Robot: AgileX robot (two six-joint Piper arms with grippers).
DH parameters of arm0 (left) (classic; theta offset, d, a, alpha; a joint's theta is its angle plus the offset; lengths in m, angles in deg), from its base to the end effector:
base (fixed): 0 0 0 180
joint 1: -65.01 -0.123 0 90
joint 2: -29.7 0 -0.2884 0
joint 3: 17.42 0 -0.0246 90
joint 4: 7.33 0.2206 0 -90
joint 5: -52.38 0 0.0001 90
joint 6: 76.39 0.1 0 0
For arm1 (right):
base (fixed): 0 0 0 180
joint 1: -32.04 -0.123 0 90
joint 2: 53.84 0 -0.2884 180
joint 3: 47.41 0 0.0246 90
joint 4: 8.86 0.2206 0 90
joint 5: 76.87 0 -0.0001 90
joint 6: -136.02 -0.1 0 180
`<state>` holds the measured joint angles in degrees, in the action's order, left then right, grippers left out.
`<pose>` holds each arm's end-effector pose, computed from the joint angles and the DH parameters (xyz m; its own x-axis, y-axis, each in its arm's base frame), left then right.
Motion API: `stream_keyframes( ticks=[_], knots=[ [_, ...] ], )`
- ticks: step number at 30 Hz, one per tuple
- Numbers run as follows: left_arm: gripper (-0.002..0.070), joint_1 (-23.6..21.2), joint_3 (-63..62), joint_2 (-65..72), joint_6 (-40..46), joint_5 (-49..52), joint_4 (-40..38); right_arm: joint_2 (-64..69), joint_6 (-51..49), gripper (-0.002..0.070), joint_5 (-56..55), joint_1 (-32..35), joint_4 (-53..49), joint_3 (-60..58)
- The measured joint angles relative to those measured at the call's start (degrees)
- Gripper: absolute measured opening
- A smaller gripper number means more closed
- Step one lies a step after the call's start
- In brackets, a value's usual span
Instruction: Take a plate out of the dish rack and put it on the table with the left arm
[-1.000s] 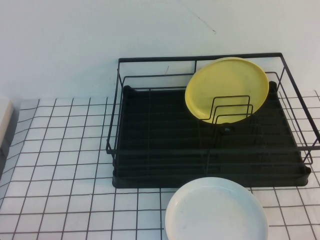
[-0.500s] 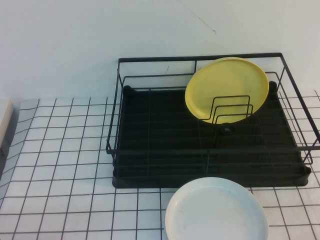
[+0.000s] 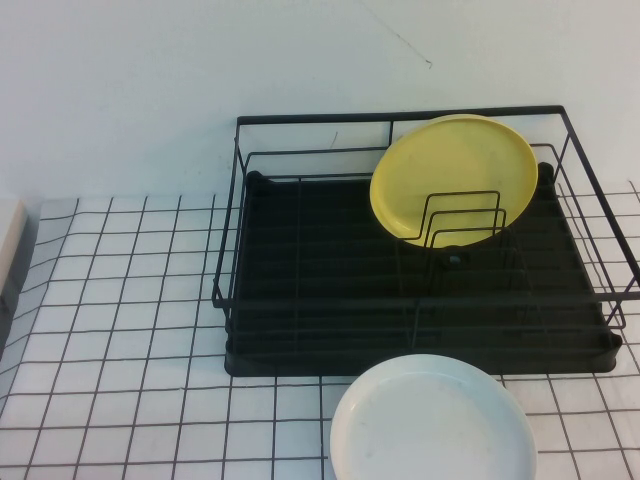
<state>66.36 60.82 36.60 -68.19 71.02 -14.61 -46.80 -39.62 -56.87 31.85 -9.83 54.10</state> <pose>0.0284 -0.0047 0.1772 -0.2343 0.0282 -0.9718 0.0682 0.9976 0.0125 0.0281 -0.0005 0.1732 -0.2668 -0.0928 -0.9593 -0.0223 0.9957 -0.0901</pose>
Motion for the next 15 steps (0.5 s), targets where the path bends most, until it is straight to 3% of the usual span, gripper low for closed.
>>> stream_keyframes(
  ticks=[6,15],
  knots=[
    [-0.0004,0.0,0.36,0.0,0.0,-5.19,0.0,0.0,0.0,-0.0002,0.0,0.0,0.0,0.0],
    [-0.0004,0.0,0.36,0.0,0.0,-26.76,0.04,0.0,0.0,-0.0002,0.0,0.0,0.0,0.0]
  ],
)
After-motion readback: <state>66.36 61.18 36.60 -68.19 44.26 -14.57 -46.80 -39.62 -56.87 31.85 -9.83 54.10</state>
